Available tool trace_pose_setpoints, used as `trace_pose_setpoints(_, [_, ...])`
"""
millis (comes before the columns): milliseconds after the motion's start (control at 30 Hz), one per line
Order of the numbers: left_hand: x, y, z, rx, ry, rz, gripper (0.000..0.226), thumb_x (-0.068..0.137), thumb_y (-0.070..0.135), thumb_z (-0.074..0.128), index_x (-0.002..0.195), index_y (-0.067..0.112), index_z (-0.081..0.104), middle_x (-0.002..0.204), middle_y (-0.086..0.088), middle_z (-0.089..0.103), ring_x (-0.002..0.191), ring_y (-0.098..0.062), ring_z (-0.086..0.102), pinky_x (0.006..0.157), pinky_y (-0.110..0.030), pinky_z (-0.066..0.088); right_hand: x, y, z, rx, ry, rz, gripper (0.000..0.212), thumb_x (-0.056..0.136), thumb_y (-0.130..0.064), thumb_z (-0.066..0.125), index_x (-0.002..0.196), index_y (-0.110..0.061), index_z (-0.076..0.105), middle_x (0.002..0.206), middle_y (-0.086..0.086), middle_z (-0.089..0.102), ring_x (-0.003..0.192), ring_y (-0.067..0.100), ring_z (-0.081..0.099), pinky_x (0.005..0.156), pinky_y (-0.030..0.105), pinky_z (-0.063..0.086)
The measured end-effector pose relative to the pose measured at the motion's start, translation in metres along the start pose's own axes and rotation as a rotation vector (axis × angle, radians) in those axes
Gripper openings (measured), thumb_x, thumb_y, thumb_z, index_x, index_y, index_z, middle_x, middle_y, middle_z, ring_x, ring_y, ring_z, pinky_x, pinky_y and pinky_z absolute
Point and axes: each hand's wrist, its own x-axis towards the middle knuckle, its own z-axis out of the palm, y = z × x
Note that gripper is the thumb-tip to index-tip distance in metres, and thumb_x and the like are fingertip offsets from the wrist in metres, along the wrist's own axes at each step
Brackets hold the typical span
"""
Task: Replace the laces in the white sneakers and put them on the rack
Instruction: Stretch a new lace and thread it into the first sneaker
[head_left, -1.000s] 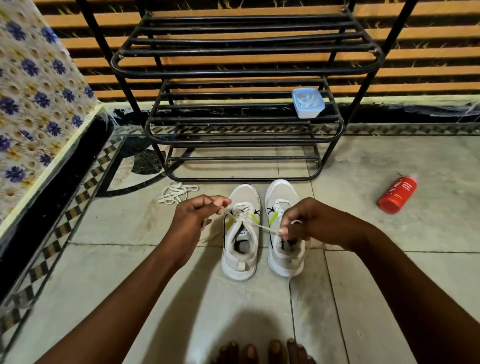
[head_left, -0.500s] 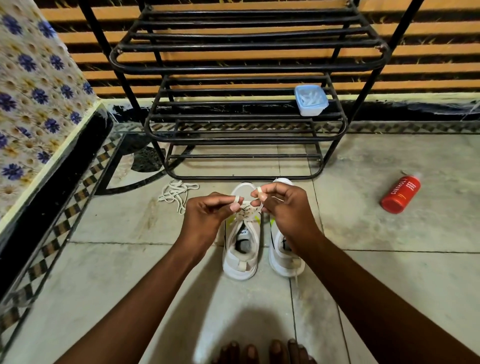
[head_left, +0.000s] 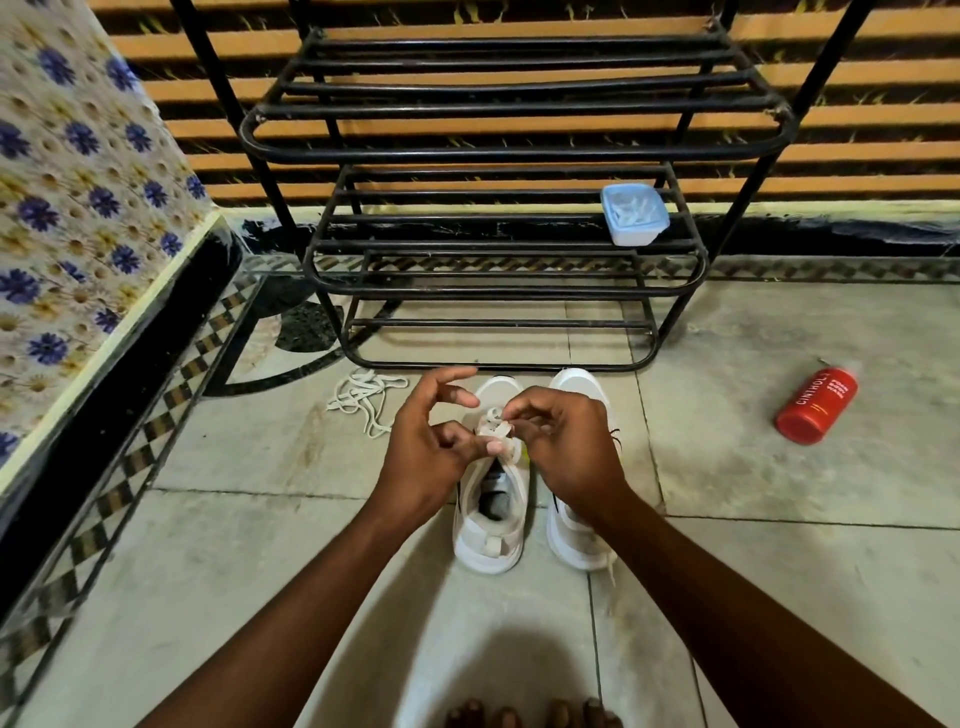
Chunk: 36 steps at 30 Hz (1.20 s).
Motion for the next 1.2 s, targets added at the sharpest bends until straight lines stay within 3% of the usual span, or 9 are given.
trace_pose_setpoints(133, [0.005, -0.001, 0.0, 0.026, -0.023, 0.043, 0.064, 0.07, -0.007, 0.088, 0.125, 0.02, 0.068, 0.101, -0.008, 0.065, 0.056, -0.012, 0.055, 0.064, -0.022, 0.05, 0.002, -0.002, -0.002, -0.079, -0.068, -0.092, 0.029, 0.082, 0.0, 0.06, 0.088, -0.02, 0.08, 0.089, -0.01, 0.078, 0.087, 0.007, 0.072, 0.085, 0.034, 0.057])
trace_pose_setpoints(233, [0.005, -0.002, 0.004, 0.042, 0.0, 0.028, 0.043, 0.072, -0.006, 0.088, 0.108, 0.011, 0.072, 0.084, -0.001, 0.066, 0.059, -0.011, 0.058, 0.064, -0.021, 0.05, -0.003, -0.004, -0.004, -0.095, -0.073, -0.118, 0.027, 0.076, -0.008, 0.059, 0.091, -0.018, 0.08, 0.089, -0.008, 0.076, 0.074, -0.005, 0.064, 0.075, 0.021, 0.049])
trace_pose_setpoints(333, [0.005, -0.002, 0.007, 0.06, 0.038, 0.031, 0.028, 0.073, -0.003, 0.088, 0.094, 0.007, 0.072, 0.081, -0.006, 0.068, 0.064, -0.016, 0.061, 0.068, -0.028, 0.055, -0.004, -0.002, -0.006, -0.1, -0.043, -0.138, 0.018, 0.079, -0.008, 0.073, 0.093, -0.019, 0.079, 0.089, -0.012, 0.072, 0.068, -0.01, 0.057, 0.07, 0.009, 0.039])
trace_pose_setpoints(600, [0.009, -0.003, 0.004, 0.069, 0.05, 0.063, 0.015, 0.08, -0.001, 0.085, 0.084, 0.005, 0.072, 0.078, -0.008, 0.073, 0.078, -0.024, 0.071, 0.082, -0.047, 0.059, -0.002, 0.001, -0.006, -0.087, 0.029, -0.218, 0.01, 0.09, -0.009, 0.068, 0.09, -0.018, 0.072, 0.092, -0.008, 0.068, 0.094, 0.013, 0.064, 0.083, 0.038, 0.051])
trace_pose_setpoints(667, [0.01, -0.005, -0.003, 0.182, 0.073, 0.149, 0.013, 0.084, 0.0, 0.082, 0.085, 0.01, 0.073, 0.082, -0.005, 0.073, 0.082, -0.023, 0.072, 0.081, -0.047, 0.06, -0.001, 0.001, -0.01, -0.083, 0.075, -0.217, 0.011, 0.092, -0.007, 0.068, 0.088, -0.017, 0.071, 0.088, -0.007, 0.066, 0.088, 0.013, 0.064, 0.077, 0.037, 0.052])
trace_pose_setpoints(767, [0.01, -0.009, -0.018, 0.572, 0.137, 0.434, 0.017, 0.089, 0.0, 0.077, 0.09, 0.016, 0.075, 0.086, 0.008, 0.064, 0.079, -0.01, 0.064, 0.071, -0.023, 0.051, 0.001, 0.002, -0.019, -0.017, 0.104, -0.186, 0.009, 0.094, -0.008, 0.068, 0.091, -0.015, 0.073, 0.086, -0.01, 0.07, 0.08, 0.014, 0.068, 0.07, 0.033, 0.056])
trace_pose_setpoints(833, [0.009, -0.008, -0.027, 0.676, 0.176, 0.52, 0.015, 0.091, -0.002, 0.074, 0.097, 0.012, 0.077, 0.09, 0.007, 0.061, 0.08, -0.004, 0.059, 0.074, -0.016, 0.046, 0.001, 0.006, -0.024, 0.018, 0.124, -0.179, 0.011, 0.093, -0.008, 0.066, 0.096, -0.012, 0.076, 0.088, -0.011, 0.073, 0.077, 0.014, 0.071, 0.07, 0.032, 0.059])
trace_pose_setpoints(1033, [0.015, -0.007, -0.046, 0.788, 0.22, 0.495, 0.015, 0.09, -0.004, 0.073, 0.096, 0.009, 0.074, 0.091, 0.003, 0.06, 0.075, -0.01, 0.057, 0.07, -0.028, 0.05, 0.005, 0.011, -0.032, -0.096, 0.119, -0.205, 0.017, 0.091, 0.003, 0.068, 0.091, -0.011, 0.077, 0.076, -0.011, 0.071, 0.064, 0.011, 0.07, 0.065, 0.036, 0.059])
trace_pose_setpoints(1200, [0.015, -0.004, -0.049, 0.884, 0.197, 0.491, 0.023, 0.086, -0.012, 0.069, 0.101, 0.006, 0.07, 0.096, -0.007, 0.059, 0.077, -0.027, 0.062, 0.067, -0.04, 0.053, 0.012, 0.011, -0.036, -0.361, 0.016, -0.338, 0.015, 0.096, -0.01, 0.058, 0.086, -0.016, 0.069, 0.077, -0.014, 0.062, 0.068, 0.008, 0.06, 0.071, 0.036, 0.051])
